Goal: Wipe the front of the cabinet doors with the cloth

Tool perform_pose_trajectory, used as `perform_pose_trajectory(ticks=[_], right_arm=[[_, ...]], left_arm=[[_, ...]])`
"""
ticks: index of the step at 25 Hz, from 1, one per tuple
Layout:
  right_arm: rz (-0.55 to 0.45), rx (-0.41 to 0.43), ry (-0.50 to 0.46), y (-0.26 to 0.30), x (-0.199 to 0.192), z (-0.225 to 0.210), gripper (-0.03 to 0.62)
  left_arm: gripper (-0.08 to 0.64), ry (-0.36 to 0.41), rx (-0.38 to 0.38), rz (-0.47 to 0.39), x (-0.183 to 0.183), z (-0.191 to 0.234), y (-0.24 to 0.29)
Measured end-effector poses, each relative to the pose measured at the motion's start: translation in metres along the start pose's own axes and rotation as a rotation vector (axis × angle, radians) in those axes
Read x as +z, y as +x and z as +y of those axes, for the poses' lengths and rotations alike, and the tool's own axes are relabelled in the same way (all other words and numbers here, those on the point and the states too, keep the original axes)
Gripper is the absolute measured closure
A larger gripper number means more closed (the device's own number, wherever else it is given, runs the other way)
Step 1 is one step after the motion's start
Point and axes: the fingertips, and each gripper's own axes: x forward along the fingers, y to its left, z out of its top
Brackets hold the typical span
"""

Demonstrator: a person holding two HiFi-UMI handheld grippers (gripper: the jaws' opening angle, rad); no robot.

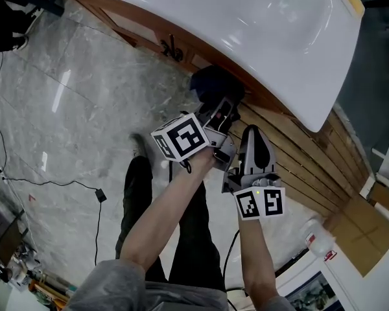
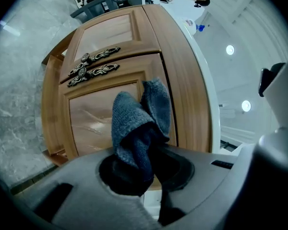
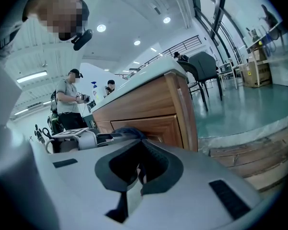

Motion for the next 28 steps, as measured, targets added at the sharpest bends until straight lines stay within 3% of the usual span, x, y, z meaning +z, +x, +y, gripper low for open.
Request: perform_pose_trajectory(ticks=[16, 28], right_arm=[[0.039, 0.025, -0.011, 0.02, -0.014, -0.011, 0.582], [0.062, 0.021, -0.011, 0.028, -0.035, -0.019, 0.583]], left_arm=[[0.506, 0.041, 0.048, 0.005, 0.0, 0.034, 0.009], [0.506, -0.011, 0.117, 0.024, -0.009, 0.089, 0.014]])
